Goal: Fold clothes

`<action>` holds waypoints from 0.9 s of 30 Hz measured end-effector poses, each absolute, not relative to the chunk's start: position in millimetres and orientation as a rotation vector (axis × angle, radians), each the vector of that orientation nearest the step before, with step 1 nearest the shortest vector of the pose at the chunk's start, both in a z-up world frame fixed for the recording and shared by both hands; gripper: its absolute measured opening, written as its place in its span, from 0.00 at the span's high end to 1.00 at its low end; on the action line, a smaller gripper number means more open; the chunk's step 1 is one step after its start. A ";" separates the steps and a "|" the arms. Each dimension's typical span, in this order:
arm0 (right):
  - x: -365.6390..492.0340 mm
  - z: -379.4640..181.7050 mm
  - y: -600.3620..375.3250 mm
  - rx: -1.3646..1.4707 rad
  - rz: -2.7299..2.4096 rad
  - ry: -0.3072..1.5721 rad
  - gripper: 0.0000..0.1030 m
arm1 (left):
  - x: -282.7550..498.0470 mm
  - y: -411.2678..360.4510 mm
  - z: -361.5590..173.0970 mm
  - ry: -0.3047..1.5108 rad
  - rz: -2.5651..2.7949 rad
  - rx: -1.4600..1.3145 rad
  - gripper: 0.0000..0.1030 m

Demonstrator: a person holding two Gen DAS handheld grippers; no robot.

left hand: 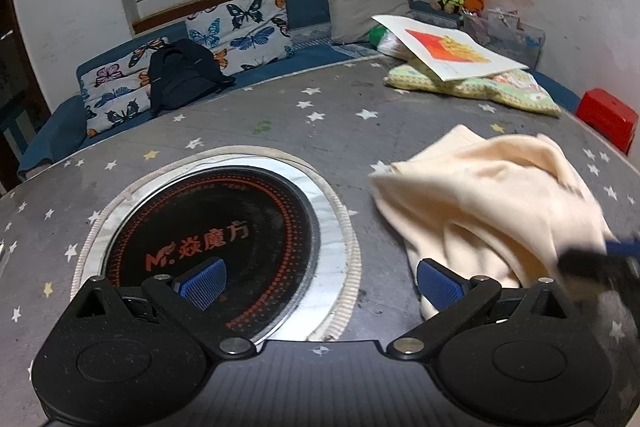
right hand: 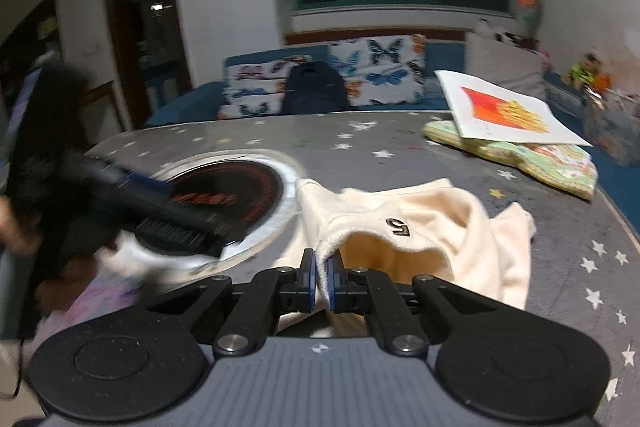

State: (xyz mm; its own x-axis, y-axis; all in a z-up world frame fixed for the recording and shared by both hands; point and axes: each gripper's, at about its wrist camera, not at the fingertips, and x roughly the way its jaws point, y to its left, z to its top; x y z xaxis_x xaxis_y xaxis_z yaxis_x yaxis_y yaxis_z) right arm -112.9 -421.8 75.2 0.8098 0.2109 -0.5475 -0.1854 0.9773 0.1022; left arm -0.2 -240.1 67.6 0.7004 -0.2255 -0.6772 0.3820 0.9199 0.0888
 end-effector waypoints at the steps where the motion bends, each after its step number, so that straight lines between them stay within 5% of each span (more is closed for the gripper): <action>1: -118.4 75.6 -418.8 0.035 0.231 0.590 0.95 | 0.4 -237.5 69.9 0.717 -0.340 0.219 0.00; 15: -172.7 54.0 -381.0 -0.078 0.432 0.680 0.94 | 10.0 -249.7 79.5 0.699 -0.423 0.198 0.01; 24: -160.1 97.2 -421.1 0.015 0.381 0.599 0.90 | 40.3 -257.6 53.5 0.797 -0.452 0.172 0.10; 26: -147.8 105.3 -428.1 -0.002 0.325 0.573 0.84 | 44.5 -259.1 49.5 0.816 -0.451 0.163 0.10; 27: -138.1 107.1 -432.5 -0.007 0.290 0.565 0.71 | 46.0 -258.9 47.7 0.826 -0.455 0.155 0.10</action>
